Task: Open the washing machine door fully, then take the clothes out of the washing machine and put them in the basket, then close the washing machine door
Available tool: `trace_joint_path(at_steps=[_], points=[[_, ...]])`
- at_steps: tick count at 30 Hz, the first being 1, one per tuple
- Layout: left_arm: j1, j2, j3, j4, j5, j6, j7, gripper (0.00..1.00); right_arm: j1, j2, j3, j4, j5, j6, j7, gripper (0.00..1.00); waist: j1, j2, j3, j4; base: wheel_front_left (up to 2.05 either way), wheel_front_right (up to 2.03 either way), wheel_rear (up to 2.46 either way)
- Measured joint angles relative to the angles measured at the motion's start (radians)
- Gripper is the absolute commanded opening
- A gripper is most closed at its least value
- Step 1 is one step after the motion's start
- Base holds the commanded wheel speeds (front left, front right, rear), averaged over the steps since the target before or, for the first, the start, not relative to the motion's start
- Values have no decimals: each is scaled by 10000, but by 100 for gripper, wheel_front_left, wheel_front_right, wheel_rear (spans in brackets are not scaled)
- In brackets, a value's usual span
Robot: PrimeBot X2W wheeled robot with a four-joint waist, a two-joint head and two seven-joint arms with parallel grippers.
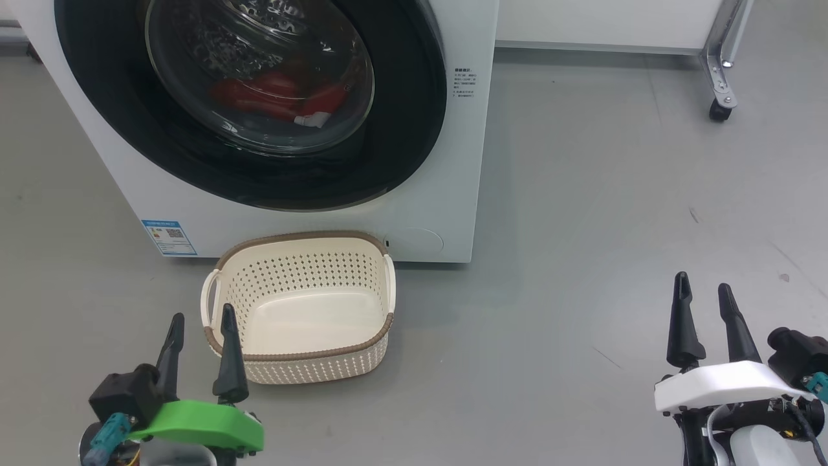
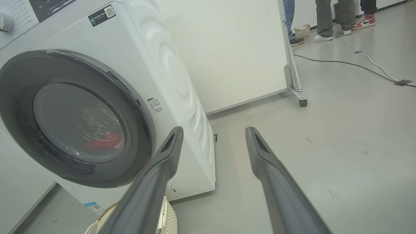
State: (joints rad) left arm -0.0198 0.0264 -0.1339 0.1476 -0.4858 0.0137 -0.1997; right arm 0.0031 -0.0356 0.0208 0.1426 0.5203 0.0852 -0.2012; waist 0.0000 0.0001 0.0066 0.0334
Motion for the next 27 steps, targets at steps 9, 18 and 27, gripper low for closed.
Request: trace_joint_path(at_steps=[9,18,27], points=[[2,52,-531,-4,1221,295,-309,100,6,-42,263,86,-1200,-86,-274,100,0,0,33,12,0,0,0],[2,86,-970,73,1996,522,-522,100,7,-50,502,334,-2052,-104,-506,100,0,0,26,40,0,0,0],[5,105,-1081,405,1885,648,-523,100,6,-50,587,591,-2052,-102,-506,100,0,0,30,55,0,0,0]])
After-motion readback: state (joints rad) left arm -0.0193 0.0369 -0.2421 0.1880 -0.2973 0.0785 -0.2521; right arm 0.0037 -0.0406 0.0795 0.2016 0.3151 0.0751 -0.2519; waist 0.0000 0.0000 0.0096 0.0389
